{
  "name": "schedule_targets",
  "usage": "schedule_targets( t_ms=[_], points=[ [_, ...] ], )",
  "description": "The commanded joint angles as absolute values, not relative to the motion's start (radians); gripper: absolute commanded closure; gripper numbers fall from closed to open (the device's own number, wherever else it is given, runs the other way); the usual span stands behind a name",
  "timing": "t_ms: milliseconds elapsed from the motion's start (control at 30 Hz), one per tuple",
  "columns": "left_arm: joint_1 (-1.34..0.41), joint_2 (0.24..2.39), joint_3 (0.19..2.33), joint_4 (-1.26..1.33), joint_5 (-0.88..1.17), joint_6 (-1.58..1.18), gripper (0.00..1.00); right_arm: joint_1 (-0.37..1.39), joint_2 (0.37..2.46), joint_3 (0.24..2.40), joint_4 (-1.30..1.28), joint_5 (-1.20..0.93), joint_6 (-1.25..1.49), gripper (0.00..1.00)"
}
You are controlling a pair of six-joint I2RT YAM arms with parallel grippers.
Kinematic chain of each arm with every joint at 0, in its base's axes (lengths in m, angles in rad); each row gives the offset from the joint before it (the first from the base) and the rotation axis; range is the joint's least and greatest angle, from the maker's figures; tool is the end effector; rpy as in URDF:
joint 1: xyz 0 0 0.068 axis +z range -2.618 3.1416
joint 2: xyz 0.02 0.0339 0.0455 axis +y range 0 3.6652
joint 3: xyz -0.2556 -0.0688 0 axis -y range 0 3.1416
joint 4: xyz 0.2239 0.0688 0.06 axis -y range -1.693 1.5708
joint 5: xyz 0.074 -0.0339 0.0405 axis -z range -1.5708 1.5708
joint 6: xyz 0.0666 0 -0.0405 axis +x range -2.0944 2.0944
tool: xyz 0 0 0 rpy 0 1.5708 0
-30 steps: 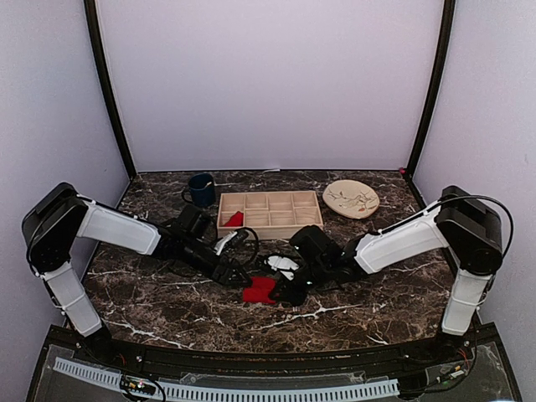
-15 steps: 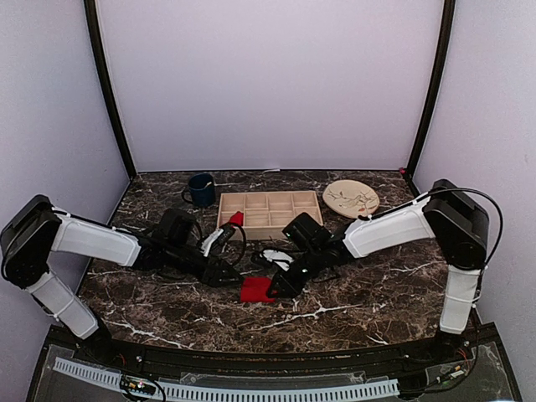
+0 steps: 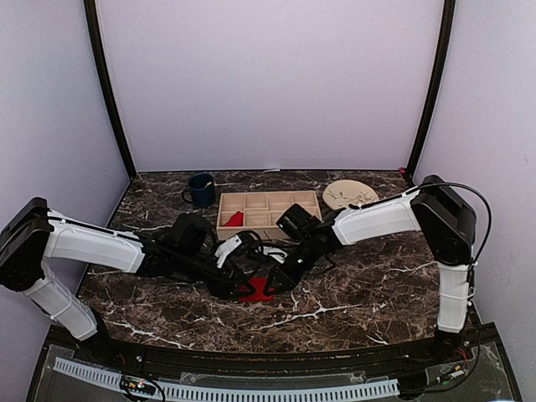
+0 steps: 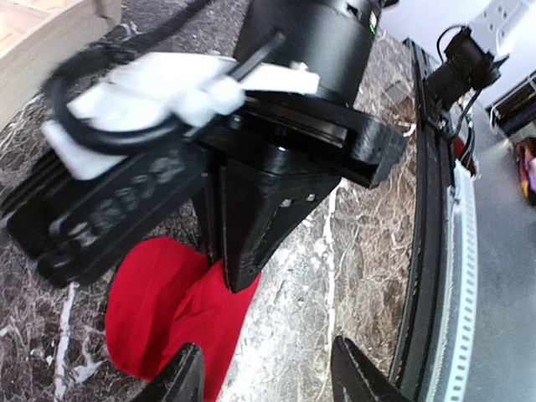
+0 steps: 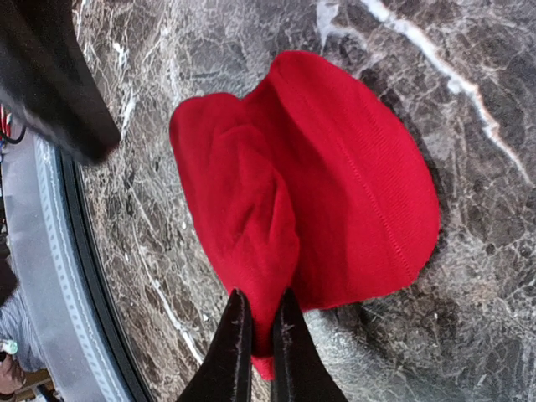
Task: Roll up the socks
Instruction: Roll the sock at the center of the board.
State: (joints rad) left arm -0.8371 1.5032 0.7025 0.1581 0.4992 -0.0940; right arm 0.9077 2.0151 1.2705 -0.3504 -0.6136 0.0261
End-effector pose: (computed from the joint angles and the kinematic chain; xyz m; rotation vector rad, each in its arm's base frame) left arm 0.1824 -0.2499 0.1702 1.1150 2.0485 -1.0469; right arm 0.2123 0.3341 0.1225 -1.3843 2.4319 1.0938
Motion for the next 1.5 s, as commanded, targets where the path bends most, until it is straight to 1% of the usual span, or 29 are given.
schedule_targets(
  t_ms=[0,233,433,567,867,967,1167,1467],
  points=[
    [-0.872,1.527,0.74,0.082,0.414,0.011,0.47,0.901,2.044,1.304,-0.408,-0.66,0.0,1.0],
    [-0.913,1.573,0.788,0.018,0.332,0.104,0.49,0.901,2.061,1.323,-0.431,-0.681,-0.007,1.0],
    [-0.95,1.615,0.845,-0.038,0.291,0.17,0.53,0.901,2.073,1.336,-0.451,-0.698,-0.015,1.0],
    [-0.974,1.638,0.864,-0.07,0.263,0.206,0.53,0.9,2.081,1.35,-0.464,-0.709,-0.023,1.0],
    [-0.987,1.673,0.879,-0.105,0.216,0.248,0.54,0.9,2.09,1.367,-0.485,-0.731,-0.035,1.0],
    [-0.989,1.685,0.888,-0.118,0.195,0.26,0.56,0.9,2.09,1.367,-0.489,-0.735,-0.037,1.0],
    [-0.998,1.69,0.898,-0.151,0.192,0.271,0.58,0.9,2.093,1.367,-0.498,-0.742,-0.041,1.0],
    [-1.015,1.698,0.928,-0.251,0.217,0.272,0.58,0.9,2.103,1.385,-0.513,-0.751,-0.051,1.0]
  ],
)
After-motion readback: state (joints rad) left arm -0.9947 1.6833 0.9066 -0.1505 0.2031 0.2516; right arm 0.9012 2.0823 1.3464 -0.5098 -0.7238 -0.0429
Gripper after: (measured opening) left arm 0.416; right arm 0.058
